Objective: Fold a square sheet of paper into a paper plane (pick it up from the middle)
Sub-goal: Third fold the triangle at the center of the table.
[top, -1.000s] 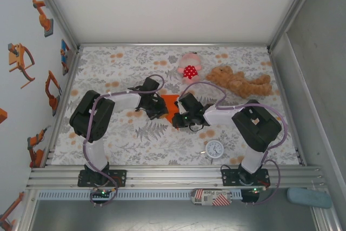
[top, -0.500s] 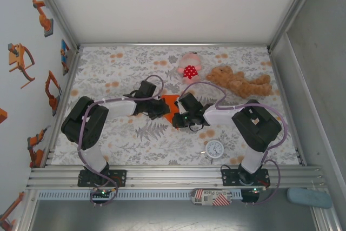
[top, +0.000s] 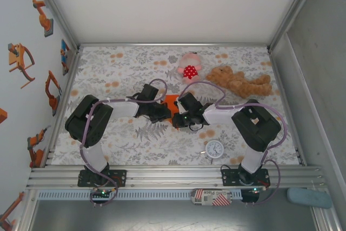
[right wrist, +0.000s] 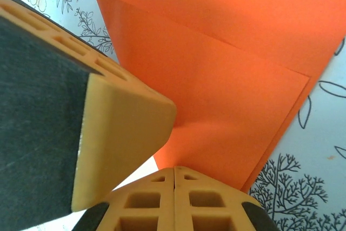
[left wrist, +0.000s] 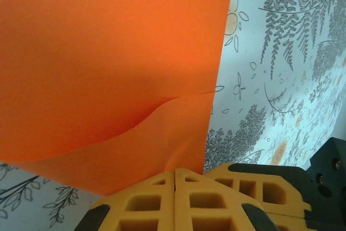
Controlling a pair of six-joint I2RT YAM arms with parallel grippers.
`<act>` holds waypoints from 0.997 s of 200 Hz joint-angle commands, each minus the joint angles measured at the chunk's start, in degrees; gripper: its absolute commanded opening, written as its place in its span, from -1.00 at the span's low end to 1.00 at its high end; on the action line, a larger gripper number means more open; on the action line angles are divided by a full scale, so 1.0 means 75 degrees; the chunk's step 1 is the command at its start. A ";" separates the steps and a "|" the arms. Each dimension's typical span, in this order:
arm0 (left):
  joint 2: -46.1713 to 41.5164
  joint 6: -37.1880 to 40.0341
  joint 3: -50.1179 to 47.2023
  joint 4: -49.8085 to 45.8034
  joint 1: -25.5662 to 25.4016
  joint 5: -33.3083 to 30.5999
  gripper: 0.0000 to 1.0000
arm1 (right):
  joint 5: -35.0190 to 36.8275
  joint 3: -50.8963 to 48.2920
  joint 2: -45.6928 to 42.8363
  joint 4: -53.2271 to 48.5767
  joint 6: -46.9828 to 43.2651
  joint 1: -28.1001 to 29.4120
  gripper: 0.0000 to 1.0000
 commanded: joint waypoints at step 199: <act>0.0555 0.1341 0.1430 -0.1812 0.2157 -0.1050 -0.88 | 0.0413 -0.0098 -0.0638 -0.0638 0.0081 0.0001 -1.00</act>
